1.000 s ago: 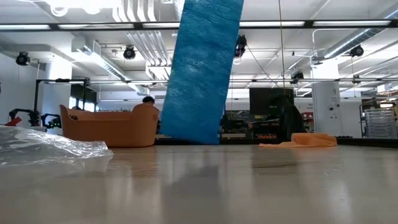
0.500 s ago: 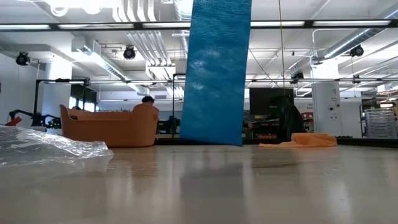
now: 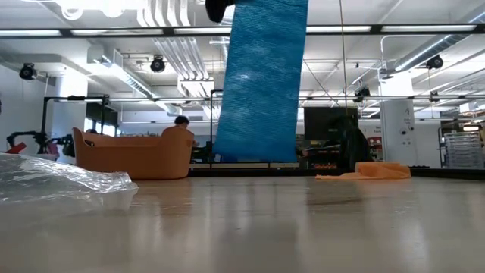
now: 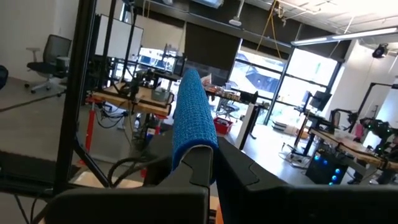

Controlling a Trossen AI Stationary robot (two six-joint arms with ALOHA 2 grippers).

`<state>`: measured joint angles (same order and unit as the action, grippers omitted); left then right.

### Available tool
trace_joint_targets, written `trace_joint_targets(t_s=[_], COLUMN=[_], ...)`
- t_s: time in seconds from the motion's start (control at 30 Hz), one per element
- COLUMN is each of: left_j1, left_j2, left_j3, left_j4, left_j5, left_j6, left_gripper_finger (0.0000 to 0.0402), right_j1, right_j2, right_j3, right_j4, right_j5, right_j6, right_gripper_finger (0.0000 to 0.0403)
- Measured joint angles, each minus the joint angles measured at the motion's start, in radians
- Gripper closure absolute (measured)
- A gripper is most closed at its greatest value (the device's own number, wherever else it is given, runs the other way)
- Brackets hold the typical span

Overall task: Roll bandage
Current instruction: Roll the blue bandage

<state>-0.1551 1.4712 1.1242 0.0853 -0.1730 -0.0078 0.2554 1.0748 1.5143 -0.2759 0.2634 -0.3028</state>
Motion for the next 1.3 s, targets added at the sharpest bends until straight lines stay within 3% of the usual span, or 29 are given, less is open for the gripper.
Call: trace_joint_targets(t_s=[0.2, 0.3, 0.43, 0.6, 0.67, 0.77, 0.97, 1.1, 1.3], left_j1=[0.000, 0.000, 0.000, -0.005, -0.013, -0.038, -0.125, -0.187, -0.245], left_j2=[0.000, 0.012, 0.049, 0.100, 0.102, 0.087, 0.014, -0.018, -0.019], left_j3=[-0.074, -0.125, -0.188, -0.210, -0.205, -0.201, -0.202, -0.170, -0.015], left_j4=[0.048, 0.176, 0.318, 0.368, 0.369, 0.361, 0.346, 0.365, 0.356], left_j5=[0.000, 0.000, 0.000, 0.000, 0.017, 0.087, 0.168, 0.203, 0.222], left_j6=[-0.004, -0.003, -0.001, -0.012, -0.019, -0.020, -0.018, 0.015, 0.105], left_gripper_finger=[0.0219, 0.0216, 0.0250, 0.0365, 0.0390, 0.0393, 0.0400, 0.0401, 0.0401], right_j1=[0.000, 0.000, 0.000, 0.000, -0.001, -0.001, -0.020, -0.071, -0.166], right_j2=[0.000, 0.002, 0.008, 0.006, 0.008, 0.021, 0.040, 0.064, 0.133], right_j3=[0.013, 0.014, 0.014, 0.014, 0.014, 0.014, 0.014, 0.009, -0.014], right_j4=[-0.008, -0.007, -0.007, -0.005, -0.019, -0.028, -0.052, -0.077, -0.097], right_j5=[0.000, 0.000, 0.000, 0.000, 0.001, 0.030, 0.217, 0.228, 0.229], right_j6=[-0.002, -0.002, -0.003, -0.037, -0.085, -0.147, -0.297, -0.326, -0.323], right_gripper_finger=[0.0400, 0.0400, 0.0400, 0.0400, 0.0400, 0.0400, 0.0400, 0.0400, 0.0400])
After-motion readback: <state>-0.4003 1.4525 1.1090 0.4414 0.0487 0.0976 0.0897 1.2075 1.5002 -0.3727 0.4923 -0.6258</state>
